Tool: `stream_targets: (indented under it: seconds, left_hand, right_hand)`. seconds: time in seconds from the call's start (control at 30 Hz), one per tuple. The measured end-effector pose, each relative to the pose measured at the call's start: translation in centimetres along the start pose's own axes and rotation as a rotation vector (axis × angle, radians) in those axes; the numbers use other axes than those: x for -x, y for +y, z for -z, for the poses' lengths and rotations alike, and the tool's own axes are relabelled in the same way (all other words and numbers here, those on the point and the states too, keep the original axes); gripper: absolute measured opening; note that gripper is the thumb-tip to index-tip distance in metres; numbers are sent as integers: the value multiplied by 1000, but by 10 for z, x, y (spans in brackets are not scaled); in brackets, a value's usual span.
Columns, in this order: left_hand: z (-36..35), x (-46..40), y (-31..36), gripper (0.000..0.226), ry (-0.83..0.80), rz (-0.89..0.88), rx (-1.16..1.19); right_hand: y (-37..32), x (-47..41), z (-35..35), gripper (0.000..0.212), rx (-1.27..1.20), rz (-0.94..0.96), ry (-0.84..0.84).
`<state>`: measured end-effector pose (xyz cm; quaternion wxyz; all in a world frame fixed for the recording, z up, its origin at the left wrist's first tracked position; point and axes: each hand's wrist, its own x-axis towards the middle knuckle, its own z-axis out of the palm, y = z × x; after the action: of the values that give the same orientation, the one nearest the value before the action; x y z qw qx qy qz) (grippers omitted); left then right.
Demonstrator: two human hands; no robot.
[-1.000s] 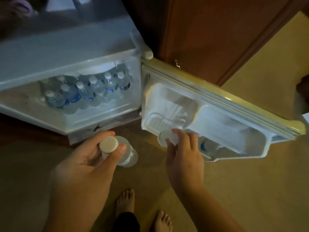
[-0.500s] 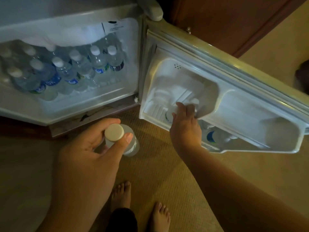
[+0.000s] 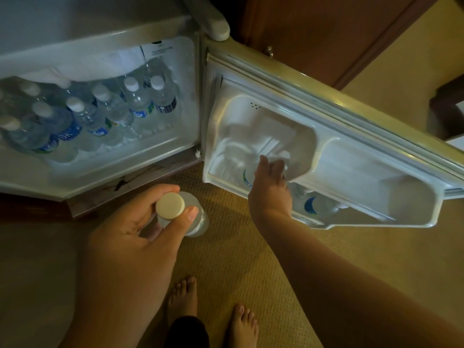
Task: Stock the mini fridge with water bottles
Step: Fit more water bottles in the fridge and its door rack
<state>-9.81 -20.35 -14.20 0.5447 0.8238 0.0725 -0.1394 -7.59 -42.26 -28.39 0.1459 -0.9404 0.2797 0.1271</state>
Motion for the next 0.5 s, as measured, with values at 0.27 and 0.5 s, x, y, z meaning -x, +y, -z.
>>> stream_targets:
  seconds: [0.27, 0.5]
  left_hand:
    - [-11, 3, -25, 33, 18, -26, -26]
    - [-23, -4, -12, 35, -51, -103, 20]
  right_hand:
    - [3, 5, 1, 81, -61, -66, -60]
    - [6, 18, 7, 86, -136, -162, -129]
